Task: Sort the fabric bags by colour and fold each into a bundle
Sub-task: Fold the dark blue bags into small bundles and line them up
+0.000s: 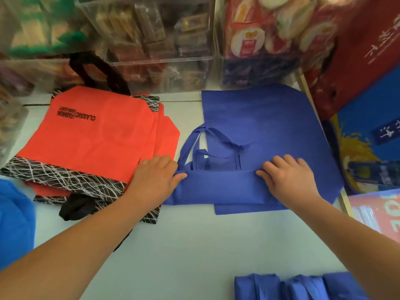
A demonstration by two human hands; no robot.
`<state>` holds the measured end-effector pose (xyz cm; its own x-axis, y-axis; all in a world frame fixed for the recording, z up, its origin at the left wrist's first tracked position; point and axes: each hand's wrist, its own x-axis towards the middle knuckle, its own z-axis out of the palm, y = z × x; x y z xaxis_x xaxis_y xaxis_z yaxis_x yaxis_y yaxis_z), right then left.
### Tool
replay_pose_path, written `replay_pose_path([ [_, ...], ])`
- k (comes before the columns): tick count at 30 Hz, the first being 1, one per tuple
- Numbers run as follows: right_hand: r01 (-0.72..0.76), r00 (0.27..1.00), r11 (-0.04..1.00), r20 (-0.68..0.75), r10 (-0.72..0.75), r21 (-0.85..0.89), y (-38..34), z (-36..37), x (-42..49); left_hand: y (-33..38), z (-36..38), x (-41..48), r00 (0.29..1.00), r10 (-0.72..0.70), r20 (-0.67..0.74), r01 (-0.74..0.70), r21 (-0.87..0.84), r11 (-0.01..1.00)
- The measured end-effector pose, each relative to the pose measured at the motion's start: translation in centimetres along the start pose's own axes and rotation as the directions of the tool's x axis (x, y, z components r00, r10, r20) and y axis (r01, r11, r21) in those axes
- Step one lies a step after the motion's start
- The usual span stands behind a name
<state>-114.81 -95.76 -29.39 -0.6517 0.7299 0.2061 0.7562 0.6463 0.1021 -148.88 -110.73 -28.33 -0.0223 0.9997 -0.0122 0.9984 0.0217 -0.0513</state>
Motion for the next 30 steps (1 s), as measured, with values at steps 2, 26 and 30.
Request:
replay_pose_path([
  [2,-0.083,0.996,0.992,-0.014,0.085,0.095,-0.2,1.6,-0.4,0.3,0.5,0.5,0.998,-0.057,-0.010,0.057,-0.005,0.998],
  [26,-0.289,0.941,0.934,0.243,0.237,0.210,-13.1,-0.3,-2.4,2.9,2.6,-1.3,0.992,0.100,0.073,-0.082,-0.217,0.973],
  [30,-0.274,0.924,0.944,0.324,0.204,0.186,-12.1,1.6,-2.3,1.7,1.7,-2.9,0.990,-0.138,-0.030,0.111,-0.444,0.889],
])
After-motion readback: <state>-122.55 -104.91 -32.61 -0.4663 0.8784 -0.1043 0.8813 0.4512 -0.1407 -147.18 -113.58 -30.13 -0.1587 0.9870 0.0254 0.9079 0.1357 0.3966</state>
